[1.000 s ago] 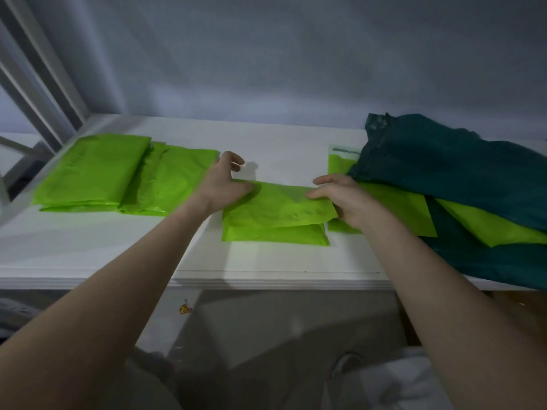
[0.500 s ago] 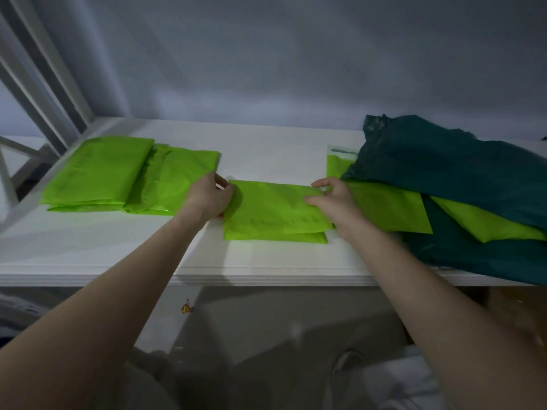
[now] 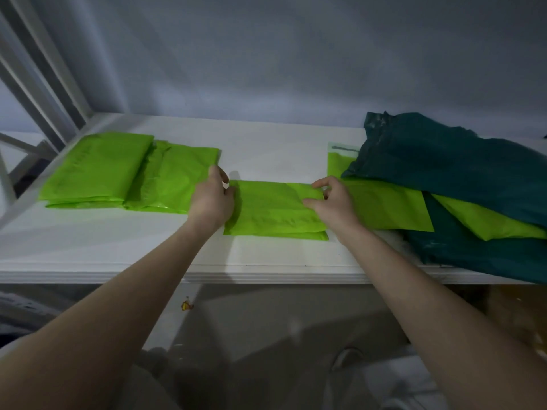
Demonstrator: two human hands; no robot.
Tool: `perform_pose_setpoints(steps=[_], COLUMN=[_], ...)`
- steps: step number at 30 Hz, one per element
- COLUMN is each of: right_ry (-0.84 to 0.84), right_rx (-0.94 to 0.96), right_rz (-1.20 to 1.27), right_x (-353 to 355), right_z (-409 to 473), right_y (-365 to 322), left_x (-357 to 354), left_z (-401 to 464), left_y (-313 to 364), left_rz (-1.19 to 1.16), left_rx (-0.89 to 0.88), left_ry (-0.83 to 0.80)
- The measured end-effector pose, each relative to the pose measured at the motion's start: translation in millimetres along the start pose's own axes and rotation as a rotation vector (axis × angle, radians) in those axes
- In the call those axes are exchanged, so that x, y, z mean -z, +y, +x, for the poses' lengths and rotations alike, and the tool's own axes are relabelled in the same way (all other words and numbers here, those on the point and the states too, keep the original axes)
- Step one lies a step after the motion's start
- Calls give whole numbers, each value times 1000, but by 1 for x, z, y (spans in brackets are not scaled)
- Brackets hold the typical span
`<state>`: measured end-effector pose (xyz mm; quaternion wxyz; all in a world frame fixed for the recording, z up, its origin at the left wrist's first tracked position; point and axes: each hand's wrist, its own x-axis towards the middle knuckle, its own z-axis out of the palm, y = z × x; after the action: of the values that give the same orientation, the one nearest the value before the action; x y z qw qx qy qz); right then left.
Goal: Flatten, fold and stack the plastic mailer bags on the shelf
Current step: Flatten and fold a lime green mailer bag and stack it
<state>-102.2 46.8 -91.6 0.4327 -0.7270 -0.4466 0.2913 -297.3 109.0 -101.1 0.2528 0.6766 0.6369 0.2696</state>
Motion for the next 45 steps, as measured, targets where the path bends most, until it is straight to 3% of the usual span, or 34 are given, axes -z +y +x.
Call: perform_pose_setpoints(steps=[12,24,33,37,41,45], right_ry=[8,11,-62,-62,70,80], right_rx=[6,3,-45,-66,175,492], right_rz=[-38,-165,-197,-153,-573,-719], right_x=[-3,-6,-9,-6,-8,-28], right_z=[-1,-8,0,7,4,-2], right_y=[3,-2,-4,-9,-13,-13], left_x=[-9,-8,-13,-10,-13,-28], left_z=[-5,-11,-16,-13,-16,-23], left_y=[-2,2,3,2,8,15], left_rz=[209,353,693,609,465,459], left_rx=[-216,-212,-268,-273,-476,-522], left_ry=[44,-30,21,38,126,11])
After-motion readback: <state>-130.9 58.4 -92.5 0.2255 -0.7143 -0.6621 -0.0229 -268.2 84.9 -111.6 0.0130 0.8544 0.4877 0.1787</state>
